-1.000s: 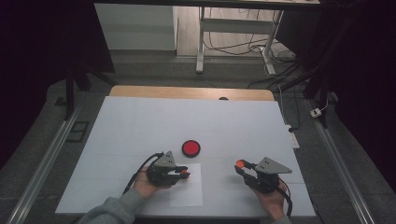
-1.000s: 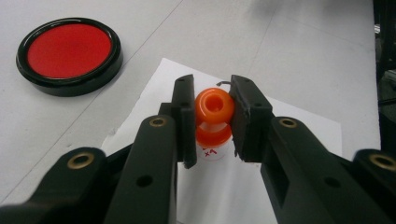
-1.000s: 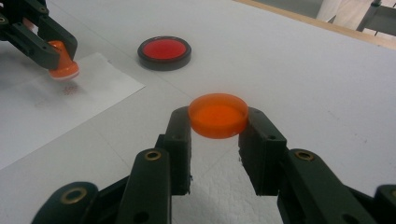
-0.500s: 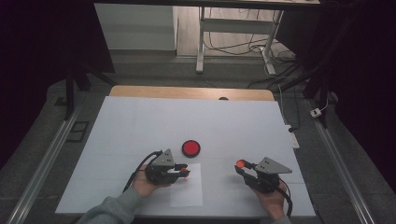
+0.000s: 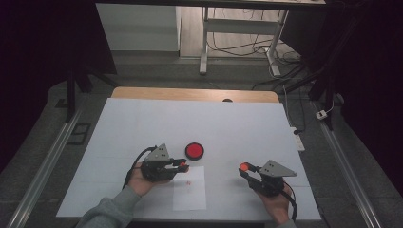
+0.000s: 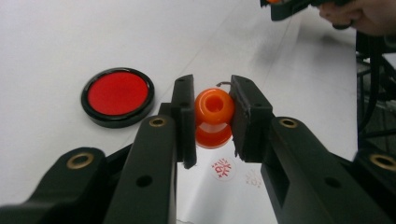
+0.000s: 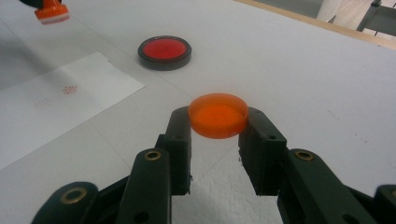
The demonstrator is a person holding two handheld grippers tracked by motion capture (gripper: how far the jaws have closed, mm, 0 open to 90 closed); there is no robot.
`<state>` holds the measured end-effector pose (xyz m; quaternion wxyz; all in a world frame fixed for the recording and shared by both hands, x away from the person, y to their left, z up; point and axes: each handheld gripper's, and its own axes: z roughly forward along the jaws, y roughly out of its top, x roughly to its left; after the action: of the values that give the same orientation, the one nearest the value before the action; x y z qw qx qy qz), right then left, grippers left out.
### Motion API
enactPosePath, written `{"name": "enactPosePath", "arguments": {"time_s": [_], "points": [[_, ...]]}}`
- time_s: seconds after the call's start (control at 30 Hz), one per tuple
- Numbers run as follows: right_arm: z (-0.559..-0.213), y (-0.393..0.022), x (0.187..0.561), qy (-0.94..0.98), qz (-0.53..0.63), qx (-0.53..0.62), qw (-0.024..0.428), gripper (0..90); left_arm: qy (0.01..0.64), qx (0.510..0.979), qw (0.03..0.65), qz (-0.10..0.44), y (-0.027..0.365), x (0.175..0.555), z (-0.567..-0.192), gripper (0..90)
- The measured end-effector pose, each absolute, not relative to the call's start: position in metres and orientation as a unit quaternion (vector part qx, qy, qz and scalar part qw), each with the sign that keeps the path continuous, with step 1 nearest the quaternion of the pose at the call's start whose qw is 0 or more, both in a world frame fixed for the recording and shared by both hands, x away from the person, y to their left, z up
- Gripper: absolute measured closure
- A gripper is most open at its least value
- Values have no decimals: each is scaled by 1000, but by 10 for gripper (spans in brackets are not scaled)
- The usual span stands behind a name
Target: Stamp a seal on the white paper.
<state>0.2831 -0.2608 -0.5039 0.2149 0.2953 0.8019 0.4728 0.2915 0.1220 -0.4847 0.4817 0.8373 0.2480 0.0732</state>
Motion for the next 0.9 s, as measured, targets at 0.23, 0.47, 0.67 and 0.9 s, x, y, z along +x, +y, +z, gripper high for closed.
{"name": "enactPosePath", "arguments": {"time_s": [0.23, 0.47, 0.67, 0.9], "points": [[-504, -261, 283, 802, 472, 294, 215, 641, 258, 828, 492, 79, 129, 295, -476, 720], [-504, -261, 283, 802, 473, 294, 217, 641, 265, 815, 508, 80, 138, 296, -466, 720], [-504, -262, 284, 803, 470, 295, 217, 641, 269, 809, 516, 83, 143, 296, -460, 720], [-505, -261, 284, 802, 472, 296, 216, 641, 267, 808, 519, 82, 143, 295, -457, 720]]}}
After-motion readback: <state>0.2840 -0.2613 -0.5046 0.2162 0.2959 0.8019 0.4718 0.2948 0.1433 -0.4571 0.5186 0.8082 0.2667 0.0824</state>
